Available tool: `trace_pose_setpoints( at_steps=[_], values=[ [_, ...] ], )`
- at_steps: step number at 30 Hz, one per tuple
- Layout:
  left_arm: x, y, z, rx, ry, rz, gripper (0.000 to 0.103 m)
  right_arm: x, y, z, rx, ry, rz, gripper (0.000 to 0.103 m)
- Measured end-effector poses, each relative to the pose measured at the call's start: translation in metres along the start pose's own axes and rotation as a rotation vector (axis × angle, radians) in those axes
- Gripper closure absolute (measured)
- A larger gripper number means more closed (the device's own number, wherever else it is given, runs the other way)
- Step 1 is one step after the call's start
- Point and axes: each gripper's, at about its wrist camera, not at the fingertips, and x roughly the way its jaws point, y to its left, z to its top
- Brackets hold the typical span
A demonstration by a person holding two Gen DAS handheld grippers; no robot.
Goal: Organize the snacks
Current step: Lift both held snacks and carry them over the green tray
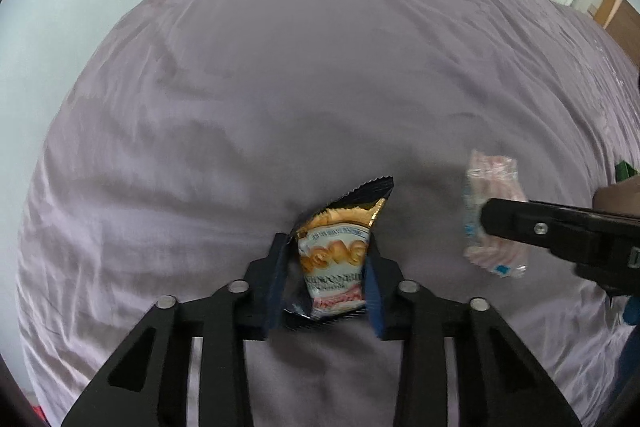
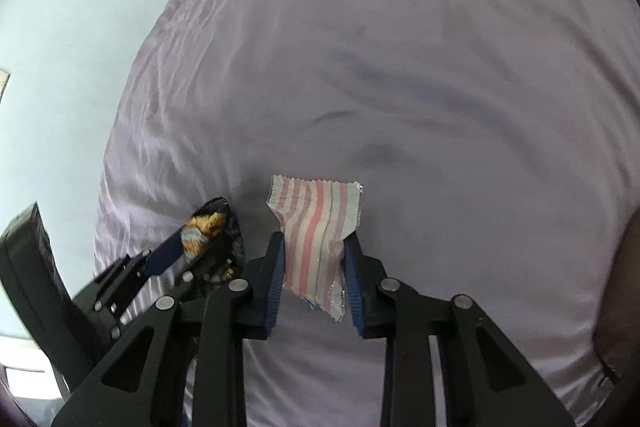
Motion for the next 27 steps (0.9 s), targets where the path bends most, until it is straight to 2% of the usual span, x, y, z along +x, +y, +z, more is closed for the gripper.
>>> trace_pose_setpoints(
  at_steps=[2,7,15,18,27],
  values=[
    [-0.006,-0.007,0.0,0.02,-0.003,0.006,0.08,-0.015,-0.001,-0.006,-0.04,-0.007,-0.017,0.096],
    [-0.028,-0.018,-0.006,0.043,-0.007,-0.013,0.08,-0.053,-0.007,-0.032,-0.114,-0.008,-0.039,0.096],
    [-0.082,-0.03,-0.026,0.06,-0.01,-0.108,0.081,-0.106,-0.018,-0.08,-0.185,0.006,-0.051,0.096],
    [-0.099,-0.038,-0.037,0.095,-0.002,-0.14,0.081,-0.116,-0.025,-0.103,-0.176,0.015,-0.047,0.096],
    [-0.116,-0.081,-0.091,0.261,0.06,-0.151,0.081,-0.118,-0.049,-0.179,-0.091,0.058,-0.026,0.096]
  ],
)
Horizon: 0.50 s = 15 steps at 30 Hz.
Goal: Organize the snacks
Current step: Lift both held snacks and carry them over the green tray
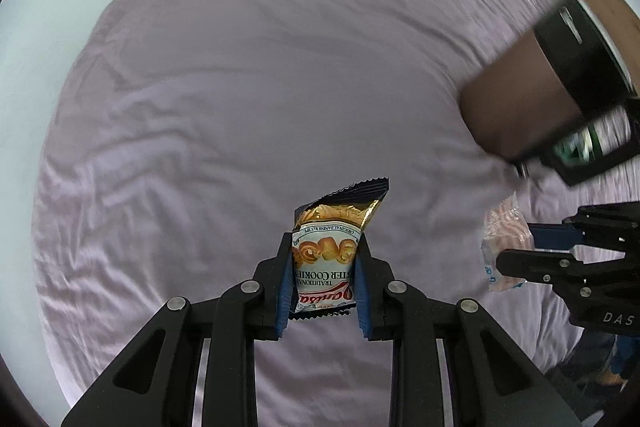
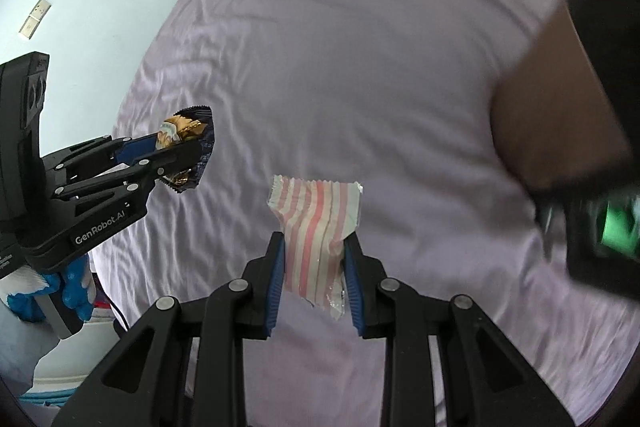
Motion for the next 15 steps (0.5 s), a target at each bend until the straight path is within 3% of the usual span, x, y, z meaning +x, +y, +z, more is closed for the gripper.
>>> trace_pose_setpoints(
  at_steps=[8,15],
  values=[
    [0.009,-0.061,-0.028,0.137,0.045,-0.02,0.081,0.005,-0.044,-0.048,0.142,0.018,-0.026,0.096],
    [0.013,-0.136,-0.032,0.314,0.066,-0.069,0.081,-0.027,-0.11,-0.091,0.318,-0.033,-0.065,0.096]
  ],
)
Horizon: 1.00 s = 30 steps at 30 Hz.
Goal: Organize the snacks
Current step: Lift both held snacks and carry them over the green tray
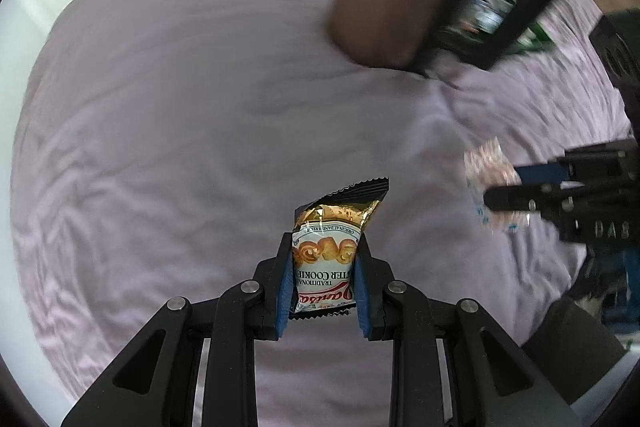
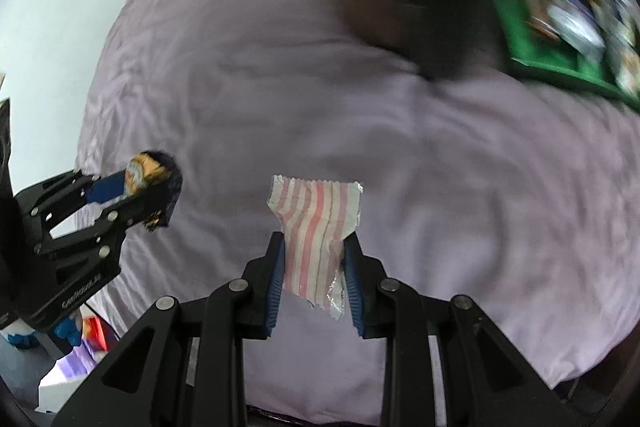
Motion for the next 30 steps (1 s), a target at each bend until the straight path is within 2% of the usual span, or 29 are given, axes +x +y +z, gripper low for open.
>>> trace_pose_setpoints(
  at_steps=[9,15,21,26,30],
  values=[
    [0.006,-0.105,0.029,0.213,0.018,-0.1,0.081,-0.053,-0.117,-0.018,0.254,-0.118,-0.061,0.096],
    [0.012,-0.177,0.073,0.305,-0.002,-0.174,0.081,-0.091,-0.191,-0.017,0.364,-0.215,-0.089,0.096],
    [0.023,-0.221,0.152,0.262,-0.064,-0.183,0.08,-0.12,-0.244,0.012,0.38,-0.3,-0.112,0.096],
    [0.039,-0.235,0.237,0.142,-0.139,-0.154,0.08,-0.134,-0.274,0.053,0.342,-0.348,-0.124,0.096],
    [0.053,-0.235,0.299,0.047,-0.19,-0.099,0.08,-0.136,-0.29,0.095,0.278,-0.361,-0.146,0.096]
  ],
)
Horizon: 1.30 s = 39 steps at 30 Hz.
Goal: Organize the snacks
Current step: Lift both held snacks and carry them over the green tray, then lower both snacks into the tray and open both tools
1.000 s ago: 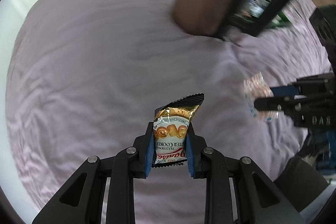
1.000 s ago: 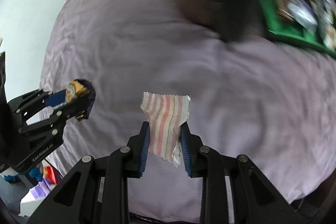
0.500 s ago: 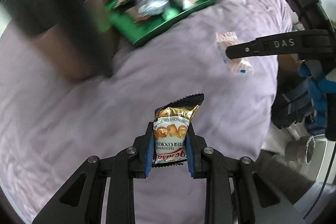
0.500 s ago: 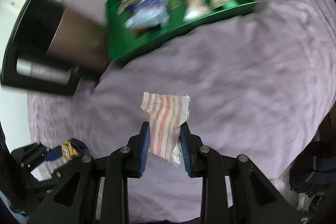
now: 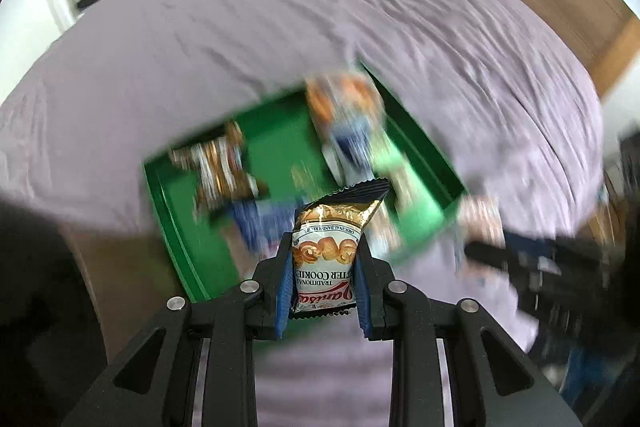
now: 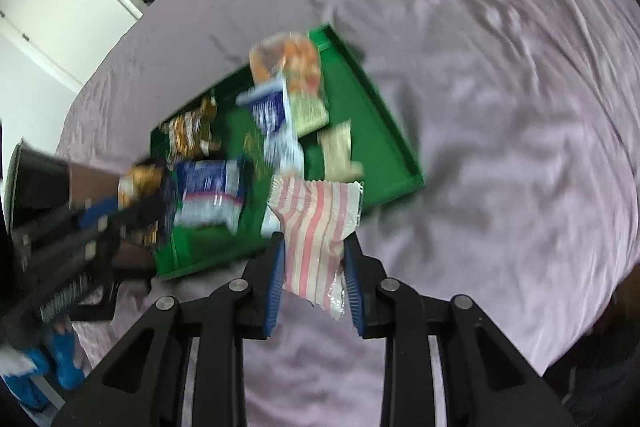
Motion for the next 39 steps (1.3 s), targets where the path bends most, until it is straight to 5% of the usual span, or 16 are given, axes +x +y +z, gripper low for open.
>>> trace_pose_setpoints(
  at_steps=[4,8,19,29,39],
  values=[
    [0.029,0.005,0.039,-0.057,-0.021,0.066,0.08,0.019,-0.001,0.033,-0.061,-0.004,-0.002,0.096],
    [0.064,0.012,0.057,-0.126,0.049,0.111,0.08,0.034,-0.004,0.044,-0.107,0.005,-0.018,0.096],
    [0.119,0.025,0.052,-0.18,0.135,0.166,0.08,0.077,-0.004,0.049,-0.178,0.065,-0.02,0.096],
    [0.135,0.02,0.05,-0.155,0.146,0.197,0.078,0.09,0.01,0.052,-0.226,0.061,-0.026,0.092],
    [0.129,0.019,0.053,-0.167,0.117,0.209,0.064,0.083,0.009,0.045,-0.239,0.048,-0.038,0.09]
  ],
)
